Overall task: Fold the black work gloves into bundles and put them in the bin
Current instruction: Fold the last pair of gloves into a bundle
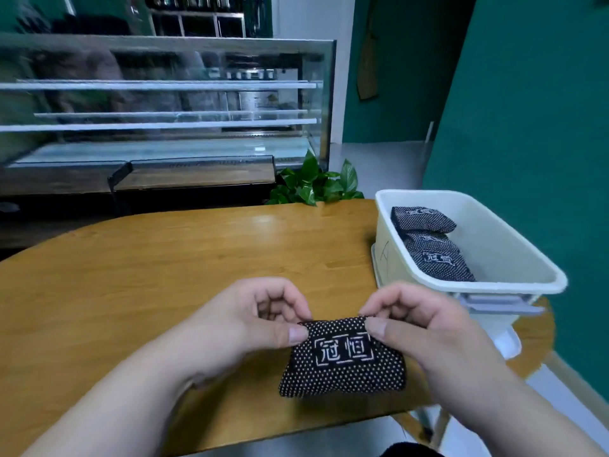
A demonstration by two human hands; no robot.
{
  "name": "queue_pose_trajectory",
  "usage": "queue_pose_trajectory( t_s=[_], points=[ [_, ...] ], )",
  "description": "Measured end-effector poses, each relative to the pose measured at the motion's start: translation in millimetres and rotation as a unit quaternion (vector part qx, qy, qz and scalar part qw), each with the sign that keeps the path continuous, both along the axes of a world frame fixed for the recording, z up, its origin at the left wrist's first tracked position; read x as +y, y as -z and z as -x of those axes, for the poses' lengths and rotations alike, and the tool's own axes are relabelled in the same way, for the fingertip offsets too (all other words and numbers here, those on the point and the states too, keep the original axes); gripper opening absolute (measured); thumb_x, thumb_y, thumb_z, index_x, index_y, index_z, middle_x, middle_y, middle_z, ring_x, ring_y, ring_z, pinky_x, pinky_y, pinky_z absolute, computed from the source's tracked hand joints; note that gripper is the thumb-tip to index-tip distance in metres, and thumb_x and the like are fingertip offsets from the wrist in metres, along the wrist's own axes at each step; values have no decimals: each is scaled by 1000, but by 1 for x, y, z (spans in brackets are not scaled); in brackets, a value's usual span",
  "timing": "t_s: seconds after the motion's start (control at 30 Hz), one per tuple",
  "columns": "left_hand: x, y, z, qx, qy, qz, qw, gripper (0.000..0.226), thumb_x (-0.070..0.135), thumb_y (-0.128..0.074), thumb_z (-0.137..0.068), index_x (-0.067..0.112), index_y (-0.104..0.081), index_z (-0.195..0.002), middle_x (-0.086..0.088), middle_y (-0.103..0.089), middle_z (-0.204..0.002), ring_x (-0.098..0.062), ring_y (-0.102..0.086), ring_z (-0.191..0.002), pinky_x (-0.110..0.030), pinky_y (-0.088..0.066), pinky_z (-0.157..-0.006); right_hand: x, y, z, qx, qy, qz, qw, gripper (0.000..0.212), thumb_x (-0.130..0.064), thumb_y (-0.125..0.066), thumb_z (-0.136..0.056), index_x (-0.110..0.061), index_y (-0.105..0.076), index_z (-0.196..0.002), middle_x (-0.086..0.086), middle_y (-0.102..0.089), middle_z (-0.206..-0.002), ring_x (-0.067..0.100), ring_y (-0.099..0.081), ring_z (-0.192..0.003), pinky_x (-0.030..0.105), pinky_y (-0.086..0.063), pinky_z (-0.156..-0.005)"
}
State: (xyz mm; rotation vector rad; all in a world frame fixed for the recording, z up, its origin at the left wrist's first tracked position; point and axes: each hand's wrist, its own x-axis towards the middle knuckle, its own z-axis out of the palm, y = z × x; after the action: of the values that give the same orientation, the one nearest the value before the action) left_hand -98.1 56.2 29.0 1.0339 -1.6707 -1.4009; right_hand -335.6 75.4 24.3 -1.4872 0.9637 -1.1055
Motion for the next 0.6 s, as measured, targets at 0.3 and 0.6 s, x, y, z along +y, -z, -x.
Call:
queue_pose_trajectory(
  t_s=[0.3, 0.6],
  points=[
    [-80, -79, 105, -150, -52, 72, 985, 15, 8, -81, -78, 20, -73, -77, 8, -69, -67, -4, -57, -62, -14, -41, -54, -69, -71, 90, 70, 111, 8, 991, 12, -3, -67, -86, -11, -70, -78, 6, -62, -69, 24, -48, -68, 37, -36, -68],
    [-193, -68, 182, -314, -104, 101, 938, 7, 17, -81, -80, 19, -75, -79, 0, -72, -91, -15, -63, -95, -25, -49, -80, -185, -60, 139, 255, 217, -23, 942, 17, -4, -65, -83, -14, -70, -70, -2, -69, -69, 18, -59, -72, 28, -44, -66]
  ],
)
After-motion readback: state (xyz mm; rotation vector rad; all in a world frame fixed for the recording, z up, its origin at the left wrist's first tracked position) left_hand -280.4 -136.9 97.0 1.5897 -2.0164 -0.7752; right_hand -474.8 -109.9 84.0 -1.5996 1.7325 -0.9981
